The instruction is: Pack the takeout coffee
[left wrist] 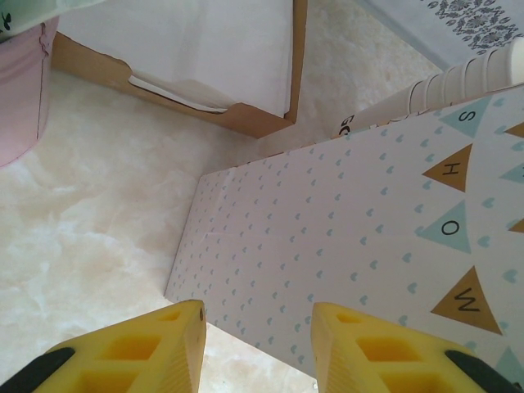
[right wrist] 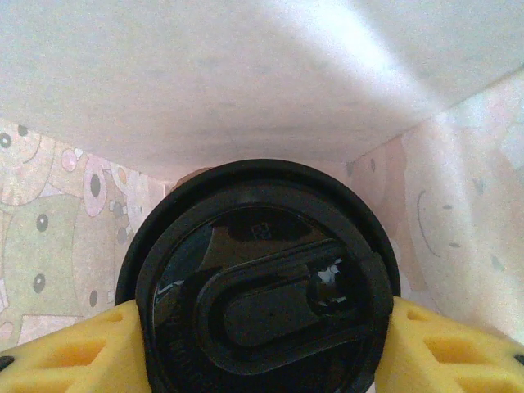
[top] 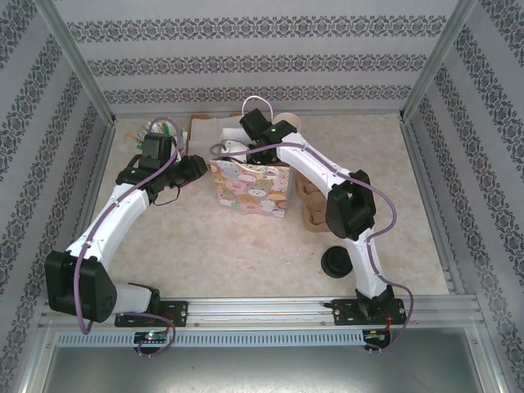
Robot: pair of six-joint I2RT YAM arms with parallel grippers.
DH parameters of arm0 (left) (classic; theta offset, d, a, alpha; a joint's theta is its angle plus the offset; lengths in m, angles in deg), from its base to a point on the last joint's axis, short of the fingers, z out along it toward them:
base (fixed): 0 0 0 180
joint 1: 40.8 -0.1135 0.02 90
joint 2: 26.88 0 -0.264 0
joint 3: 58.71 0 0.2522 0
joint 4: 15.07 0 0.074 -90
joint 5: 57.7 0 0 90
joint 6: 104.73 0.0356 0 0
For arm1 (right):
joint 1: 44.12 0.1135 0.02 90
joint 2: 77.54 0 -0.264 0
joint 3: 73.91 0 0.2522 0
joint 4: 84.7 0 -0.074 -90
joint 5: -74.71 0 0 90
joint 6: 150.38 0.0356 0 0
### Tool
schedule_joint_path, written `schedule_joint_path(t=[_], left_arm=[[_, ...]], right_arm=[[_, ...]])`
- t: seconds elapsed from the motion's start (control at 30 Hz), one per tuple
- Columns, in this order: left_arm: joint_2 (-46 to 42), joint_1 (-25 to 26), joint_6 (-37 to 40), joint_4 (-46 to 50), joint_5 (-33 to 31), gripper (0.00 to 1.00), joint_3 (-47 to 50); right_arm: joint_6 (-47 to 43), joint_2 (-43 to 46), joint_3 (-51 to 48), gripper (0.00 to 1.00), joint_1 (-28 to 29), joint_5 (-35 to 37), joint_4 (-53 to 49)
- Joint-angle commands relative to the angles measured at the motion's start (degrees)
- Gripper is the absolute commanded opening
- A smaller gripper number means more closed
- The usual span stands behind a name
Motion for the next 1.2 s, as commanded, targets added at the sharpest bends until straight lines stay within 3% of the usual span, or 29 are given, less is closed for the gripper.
schedule_joint_path(t=[0.0,0.5,1.17], left_arm=[[-1.2,-0.4,-0.1,-1.1,0.2,0.4,-1.2],[-1.5,1.3,0.3,-0.3,-0.9,0.4,-2.8],[-3.1,2.9,0.0,0.1,-1.2,0.41,-3.2]], right_arm=[[1.6,-6.3,-6.2,0.43,0.1,4.1,-11.8],[1.5,-7.5,-9.4,0.41,0.2,10.4,-12.7],[6.0,0.3,-8.8,0.46,-0.3,4.5,-5.9]])
